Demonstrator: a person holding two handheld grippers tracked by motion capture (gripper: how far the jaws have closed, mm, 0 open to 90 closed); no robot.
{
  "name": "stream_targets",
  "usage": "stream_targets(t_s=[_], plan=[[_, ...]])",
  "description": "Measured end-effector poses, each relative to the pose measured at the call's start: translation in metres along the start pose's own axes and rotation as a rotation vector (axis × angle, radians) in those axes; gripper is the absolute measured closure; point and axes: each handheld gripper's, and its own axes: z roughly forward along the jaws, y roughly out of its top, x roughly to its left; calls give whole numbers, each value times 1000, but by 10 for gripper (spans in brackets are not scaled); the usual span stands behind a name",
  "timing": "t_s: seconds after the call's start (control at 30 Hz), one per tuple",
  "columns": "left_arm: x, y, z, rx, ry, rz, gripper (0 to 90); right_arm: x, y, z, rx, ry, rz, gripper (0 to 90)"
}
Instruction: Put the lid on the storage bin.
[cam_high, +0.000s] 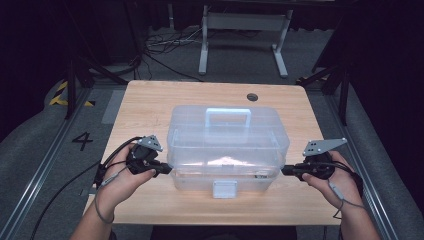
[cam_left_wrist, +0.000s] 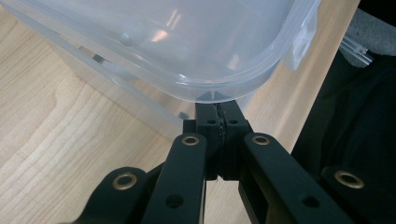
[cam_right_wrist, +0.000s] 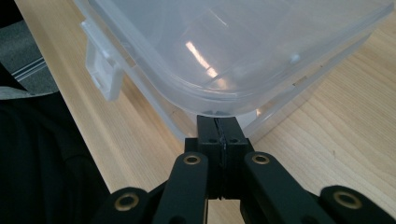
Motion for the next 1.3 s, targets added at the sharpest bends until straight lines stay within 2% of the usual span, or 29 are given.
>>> stream_targets(t_s=[0.5, 1.3], plan=[[-3, 1, 5, 59, 7, 15, 896, -1, -2, 6, 49, 13, -6, 900], [-2, -1, 9, 108, -1, 20, 896, 0, -3, 13, 108, 32, -3, 900]])
